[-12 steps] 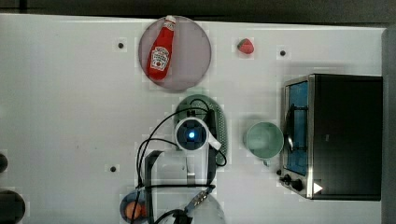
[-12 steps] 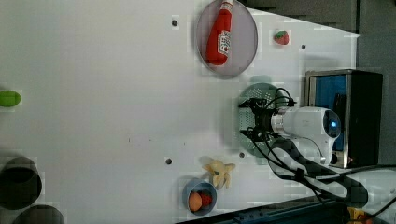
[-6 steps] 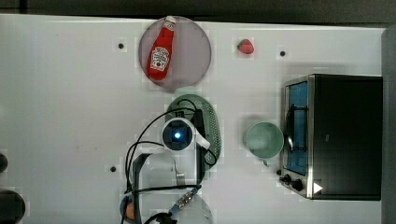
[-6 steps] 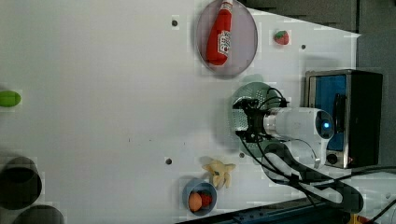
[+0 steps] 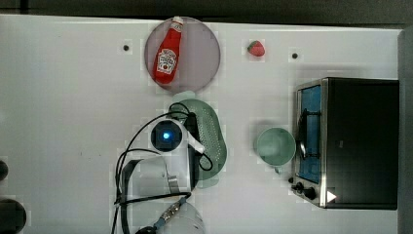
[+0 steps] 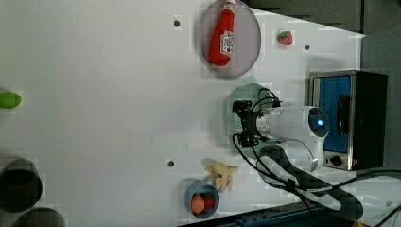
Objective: Drag strainer right to left.
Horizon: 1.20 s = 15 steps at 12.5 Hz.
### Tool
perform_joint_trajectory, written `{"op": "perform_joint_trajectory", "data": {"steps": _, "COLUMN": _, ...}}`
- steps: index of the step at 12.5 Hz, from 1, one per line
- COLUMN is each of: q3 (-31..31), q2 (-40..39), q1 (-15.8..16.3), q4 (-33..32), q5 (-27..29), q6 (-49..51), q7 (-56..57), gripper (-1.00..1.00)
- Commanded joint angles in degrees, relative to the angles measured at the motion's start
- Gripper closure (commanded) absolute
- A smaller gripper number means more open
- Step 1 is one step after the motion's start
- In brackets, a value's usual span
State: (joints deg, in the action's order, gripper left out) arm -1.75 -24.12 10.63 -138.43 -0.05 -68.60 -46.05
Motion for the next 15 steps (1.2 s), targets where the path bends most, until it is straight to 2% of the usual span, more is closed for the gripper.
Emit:
{"op": "perform_joint_trajectory", "data": {"steps": 1, "q3": 0.6, "q2": 1.5, "q1": 3.2, "q4": 1.2, "q5": -0.3, "q6": 2.4, "q7": -7.5, "gripper": -1.0}}
{"op": "perform_joint_trajectory", "data": {"steps": 7, "q3": -0.4, "q2": 1.4, "q1": 8.8, "q4": 3.9, "q5": -0.3, "q6": 6.2, "q7": -19.4, "gripper": -1.0}}
{"op": "perform_joint_trajectory", "data": {"steps": 15, "q3": -3.5, "q2": 0.4, "q1": 12.8, "q4": 8.8, "q5": 2.1, "q6": 9.5, "q7": -25.6, "gripper": -1.0}}
